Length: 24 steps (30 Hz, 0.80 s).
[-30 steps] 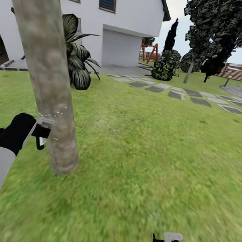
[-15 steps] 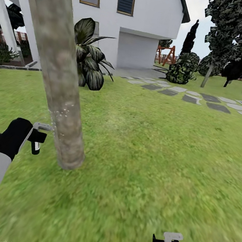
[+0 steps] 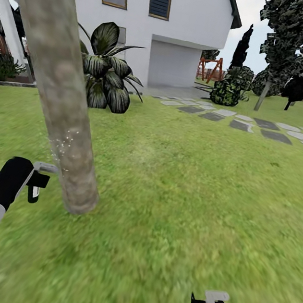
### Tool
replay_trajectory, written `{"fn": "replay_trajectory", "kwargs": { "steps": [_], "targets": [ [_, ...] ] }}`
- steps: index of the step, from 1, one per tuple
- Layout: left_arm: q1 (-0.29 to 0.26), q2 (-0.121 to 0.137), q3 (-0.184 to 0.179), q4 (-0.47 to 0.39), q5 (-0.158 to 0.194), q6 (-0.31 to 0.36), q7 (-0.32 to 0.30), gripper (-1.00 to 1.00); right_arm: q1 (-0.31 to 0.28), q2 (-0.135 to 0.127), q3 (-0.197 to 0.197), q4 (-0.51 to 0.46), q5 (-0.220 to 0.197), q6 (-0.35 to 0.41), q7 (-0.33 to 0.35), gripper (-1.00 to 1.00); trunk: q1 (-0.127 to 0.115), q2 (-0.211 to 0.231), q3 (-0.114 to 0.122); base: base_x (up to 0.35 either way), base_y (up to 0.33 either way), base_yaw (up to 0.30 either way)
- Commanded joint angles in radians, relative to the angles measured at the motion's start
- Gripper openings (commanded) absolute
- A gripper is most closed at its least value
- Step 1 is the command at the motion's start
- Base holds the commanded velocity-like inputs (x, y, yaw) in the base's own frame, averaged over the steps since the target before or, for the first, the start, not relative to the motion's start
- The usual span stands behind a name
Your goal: In the garden, pick up the pesticide atomizer on the floor and spray pesticide onto both trees until each tree trunk is fully covered.
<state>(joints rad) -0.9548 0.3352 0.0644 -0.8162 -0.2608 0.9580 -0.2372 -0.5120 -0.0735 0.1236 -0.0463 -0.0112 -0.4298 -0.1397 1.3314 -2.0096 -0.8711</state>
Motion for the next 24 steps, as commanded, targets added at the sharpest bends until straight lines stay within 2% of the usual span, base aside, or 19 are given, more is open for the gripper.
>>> {"fn": "replay_trajectory", "kwargs": {
  "steps": [1, 7, 12, 24],
  "targets": [
    [-0.001, -0.001, 0.001, -0.001, -0.011, 0.003, -0.009, -1.0, 0.0, 0.0, 0.008, 0.0, -0.001, -0.001, -0.006, 1.0, 0.0, 0.0, -0.001, 0.238, -0.188, 0.25],
    [0.009, 0.001, -0.001, 0.013, -0.01, 0.001, -0.009, -1.0, 0.0, 0.0, 0.008, -0.001, -0.001, -0.001, -0.006, 1.0, 0.0, 0.0, -0.001, 0.07, -0.252, 0.215],
    [0.031, 0.001, 0.003, 0.004, -0.009, -0.001, -0.006, -1.0, 0.0, -0.002, 0.008, 0.0, -0.001, -0.001, -0.007, 1.0, 0.0, 0.0, -0.001, 0.002, -0.275, 0.015],
    [0.031, -0.001, 0.005, -0.001, -0.008, 0.001, -0.005, -1.0, 0.0, -0.002, 0.008, 0.0, -0.001, -0.001, -0.007, 1.0, 0.0, 0.0, -0.001, 0.072, -0.275, 0.0]
  ]
}}
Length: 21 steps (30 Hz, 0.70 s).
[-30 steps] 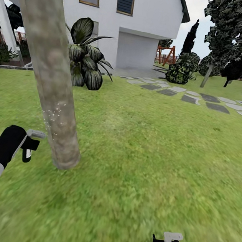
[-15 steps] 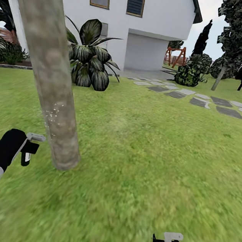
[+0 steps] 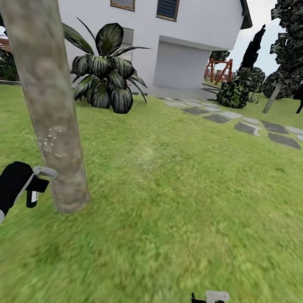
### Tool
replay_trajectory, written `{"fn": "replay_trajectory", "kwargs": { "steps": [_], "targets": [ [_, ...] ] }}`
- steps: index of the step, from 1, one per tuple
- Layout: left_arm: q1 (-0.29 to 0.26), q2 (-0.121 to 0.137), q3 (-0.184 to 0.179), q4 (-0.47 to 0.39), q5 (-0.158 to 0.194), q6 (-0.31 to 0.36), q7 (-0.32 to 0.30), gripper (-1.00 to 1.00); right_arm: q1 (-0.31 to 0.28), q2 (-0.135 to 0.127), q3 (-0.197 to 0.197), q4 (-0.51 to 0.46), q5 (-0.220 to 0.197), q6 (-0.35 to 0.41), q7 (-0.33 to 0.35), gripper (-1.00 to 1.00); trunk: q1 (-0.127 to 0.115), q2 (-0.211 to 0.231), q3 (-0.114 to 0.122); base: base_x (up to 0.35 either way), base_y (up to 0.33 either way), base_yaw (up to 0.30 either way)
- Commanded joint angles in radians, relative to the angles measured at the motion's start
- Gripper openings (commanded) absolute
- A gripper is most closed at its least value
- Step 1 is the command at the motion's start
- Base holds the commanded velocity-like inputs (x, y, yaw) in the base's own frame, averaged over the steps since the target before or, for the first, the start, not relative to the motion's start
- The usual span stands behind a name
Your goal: In the garden, pick up the pesticide atomizer on the floor and spray pesticide onto both trees until each tree trunk is fully covered.
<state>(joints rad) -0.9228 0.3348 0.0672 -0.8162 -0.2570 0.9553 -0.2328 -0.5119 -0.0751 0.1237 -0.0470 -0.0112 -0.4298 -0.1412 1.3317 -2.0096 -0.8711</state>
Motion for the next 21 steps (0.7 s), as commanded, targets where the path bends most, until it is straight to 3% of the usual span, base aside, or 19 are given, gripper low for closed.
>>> {"fn": "replay_trajectory", "kwargs": {
  "steps": [1, 7, 13, 17, 21],
  "targets": [
    [-0.001, 0.0, 0.003, -0.001, -0.012, 0.003, -0.01, -1.0, 0.0, 0.0, 0.008, 0.001, -0.001, -0.001, -0.006, 1.0, 0.0, 0.0, -0.001, 0.014, -0.275, 0.0],
    [-0.001, 0.001, 0.002, -0.001, -0.012, 0.003, -0.01, -1.0, 0.0, 0.0, 0.008, 0.001, -0.001, -0.001, -0.006, 1.0, 0.0, 0.0, -0.001, 0.003, -0.275, 0.042],
    [-0.001, 0.005, 0.007, -0.001, -0.014, 0.003, -0.01, -1.0, 0.0, 0.0, 0.008, 0.0, -0.001, -0.002, -0.006, 1.0, 0.0, 0.0, -0.001, 0.003, -0.275, 0.247],
    [-0.001, 0.01, 0.093, -0.001, -0.018, 0.001, -0.01, -1.0, 0.0, 0.0, 0.008, 0.0, -0.001, -0.001, -0.006, 1.0, 0.0, 0.0, -0.001, 0.093, -0.27, 0.275],
    [-0.001, 0.001, 0.106, -0.001, -0.018, 0.0, -0.01, -1.0, 0.0, 0.0, 0.008, 0.0, -0.001, -0.001, -0.006, 1.0, 0.0, 0.0, -0.001, 0.209, -0.216, 0.275]
  ]
}}
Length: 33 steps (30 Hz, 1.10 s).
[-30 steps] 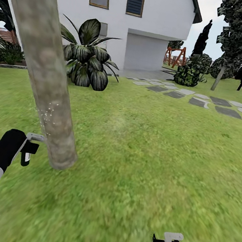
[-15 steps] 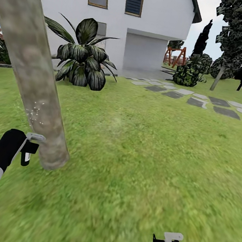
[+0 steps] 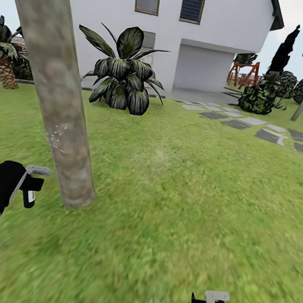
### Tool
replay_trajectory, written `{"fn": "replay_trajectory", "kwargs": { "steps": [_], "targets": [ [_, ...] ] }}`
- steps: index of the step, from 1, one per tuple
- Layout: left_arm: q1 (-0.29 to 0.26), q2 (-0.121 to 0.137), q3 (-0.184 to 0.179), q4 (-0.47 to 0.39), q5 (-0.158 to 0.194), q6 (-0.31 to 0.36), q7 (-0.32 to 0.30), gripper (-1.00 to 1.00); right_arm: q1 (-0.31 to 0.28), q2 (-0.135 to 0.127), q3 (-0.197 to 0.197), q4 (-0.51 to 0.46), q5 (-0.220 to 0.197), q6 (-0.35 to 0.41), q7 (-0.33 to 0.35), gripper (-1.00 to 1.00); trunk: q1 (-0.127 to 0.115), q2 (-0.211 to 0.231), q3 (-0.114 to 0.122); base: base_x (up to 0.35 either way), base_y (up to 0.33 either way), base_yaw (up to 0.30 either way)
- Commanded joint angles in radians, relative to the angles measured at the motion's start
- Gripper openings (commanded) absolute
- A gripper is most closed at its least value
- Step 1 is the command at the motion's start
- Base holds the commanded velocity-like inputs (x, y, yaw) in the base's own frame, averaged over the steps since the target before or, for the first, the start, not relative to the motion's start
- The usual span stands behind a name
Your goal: In the garden, pick up the pesticide atomizer on the floor and spray pesticide onto both trees until each tree trunk is fully covered.
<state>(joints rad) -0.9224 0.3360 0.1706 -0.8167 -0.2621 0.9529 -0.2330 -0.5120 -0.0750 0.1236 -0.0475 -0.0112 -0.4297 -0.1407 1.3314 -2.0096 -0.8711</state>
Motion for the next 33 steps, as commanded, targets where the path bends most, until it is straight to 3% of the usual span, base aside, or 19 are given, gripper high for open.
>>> {"fn": "replay_trajectory", "kwargs": {
  "steps": [1, 8, 17, 26, 29, 33],
  "targets": [
    [-0.001, -0.004, 0.003, -0.001, -0.013, 0.003, -0.009, -1.0, 0.0, 0.0, 0.008, 0.0, -0.001, -0.001, -0.006, 1.0, 0.0, 0.0, -0.001, 0.234, -0.195, 0.275],
    [-0.001, -0.011, 0.003, -0.001, -0.012, 0.003, -0.009, -1.0, 0.0, 0.001, 0.008, 0.001, -0.001, -0.002, -0.006, 1.0, 0.0, 0.0, -0.001, 0.232, -0.193, 0.225],
    [-0.001, -0.009, -0.03, -0.001, -0.014, 0.004, -0.011, -1.0, 0.0, 0.0, 0.008, 0.001, -0.001, -0.001, -0.005, 1.0, 0.0, 0.0, -0.001, 0.234, -0.19, 0.008],
    [-0.002, -0.008, -0.027, -0.002, -0.016, 0.005, -0.011, -1.0, 0.0, 0.0, 0.008, 0.001, -0.001, -0.002, -0.005, 1.0, 0.0, 0.0, -0.001, 0.135, -0.222, 0.0],
    [0.039, -0.007, -0.026, 0.013, -0.014, 0.003, 0.041, -1.0, 0.0, 0.001, 0.008, 0.001, -0.001, -0.001, -0.006, 1.0, 0.0, 0.0, -0.001, -0.041, -0.273, 0.107],
    [0.047, -0.008, -0.024, 0.014, -0.013, 0.003, 0.058, -1.0, 0.0, 0.001, 0.008, 0.001, -0.001, -0.001, -0.006, 1.0, 0.0, 0.0, 0.0, 0.0, -0.273, 0.244]
  ]
}}
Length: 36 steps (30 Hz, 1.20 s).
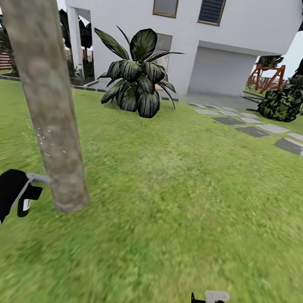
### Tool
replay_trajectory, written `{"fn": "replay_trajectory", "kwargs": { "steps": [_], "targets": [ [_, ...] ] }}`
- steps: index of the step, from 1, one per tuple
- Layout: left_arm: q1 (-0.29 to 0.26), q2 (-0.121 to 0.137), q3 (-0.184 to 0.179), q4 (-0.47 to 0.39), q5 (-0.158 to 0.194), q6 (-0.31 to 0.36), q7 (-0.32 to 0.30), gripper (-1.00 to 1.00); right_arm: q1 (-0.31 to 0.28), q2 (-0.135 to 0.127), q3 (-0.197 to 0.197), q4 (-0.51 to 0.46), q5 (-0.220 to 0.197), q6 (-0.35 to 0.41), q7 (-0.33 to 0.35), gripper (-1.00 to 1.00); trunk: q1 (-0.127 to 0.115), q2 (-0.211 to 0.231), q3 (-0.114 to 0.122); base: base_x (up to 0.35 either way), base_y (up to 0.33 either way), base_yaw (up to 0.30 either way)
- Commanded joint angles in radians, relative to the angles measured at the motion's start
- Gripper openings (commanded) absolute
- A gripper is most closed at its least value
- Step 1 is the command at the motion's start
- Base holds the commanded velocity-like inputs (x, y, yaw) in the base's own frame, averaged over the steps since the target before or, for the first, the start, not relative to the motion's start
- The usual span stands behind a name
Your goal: In the garden, pick up the pesticide atomizer on the floor and spray pesticide onto both trees until each tree trunk is fully covered.
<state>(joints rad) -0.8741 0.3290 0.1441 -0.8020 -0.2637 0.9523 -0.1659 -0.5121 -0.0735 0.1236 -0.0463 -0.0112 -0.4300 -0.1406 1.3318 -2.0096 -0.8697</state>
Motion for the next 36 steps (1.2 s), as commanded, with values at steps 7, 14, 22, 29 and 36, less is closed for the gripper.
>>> {"fn": "replay_trajectory", "kwargs": {
  "steps": [7, 14, 22, 29, 36],
  "targets": [
    [0.0, -0.002, 0.004, -0.012, -0.011, 0.003, -0.006, -1.0, 0.0, -0.001, 0.008, 0.0, -0.001, -0.001, -0.006, 1.0, 0.0, 0.0, 0.0, 0.158, -0.236, 0.121],
    [0.001, 0.001, 0.007, -0.008, -0.013, -0.025, -0.004, -1.0, 0.0, -0.002, 0.008, 0.0, -0.001, -0.001, -0.006, 1.0, 0.0, 0.0, 0.0, 0.231, -0.093, 0.001],
    [-0.007, -0.008, 0.017, 0.0, 0.0, -0.059, 0.087, -1.0, 0.0, -0.002, 0.008, 0.0, -0.001, -0.001, -0.006, 1.0, 0.0, 0.0, 0.0, 0.008, -0.001, 0.0],
    [-0.015, -0.033, 0.016, 0.001, 0.004, -0.048, 0.094, -1.0, 0.0, 0.001, 0.009, 0.0, -0.001, -0.001, -0.005, 1.0, 0.0, 0.0, 0.0, 0.0, 0.0, 0.186],
    [0.0, -0.037, 0.013, 0.02, 0.005, -0.049, 0.088, -1.0, 0.0, 0.0, 0.008, -0.001, -0.001, -0.001, -0.005, 1.0, 0.0, 0.0, 0.0, 0.0, 0.0, 0.277]
  ]
}}
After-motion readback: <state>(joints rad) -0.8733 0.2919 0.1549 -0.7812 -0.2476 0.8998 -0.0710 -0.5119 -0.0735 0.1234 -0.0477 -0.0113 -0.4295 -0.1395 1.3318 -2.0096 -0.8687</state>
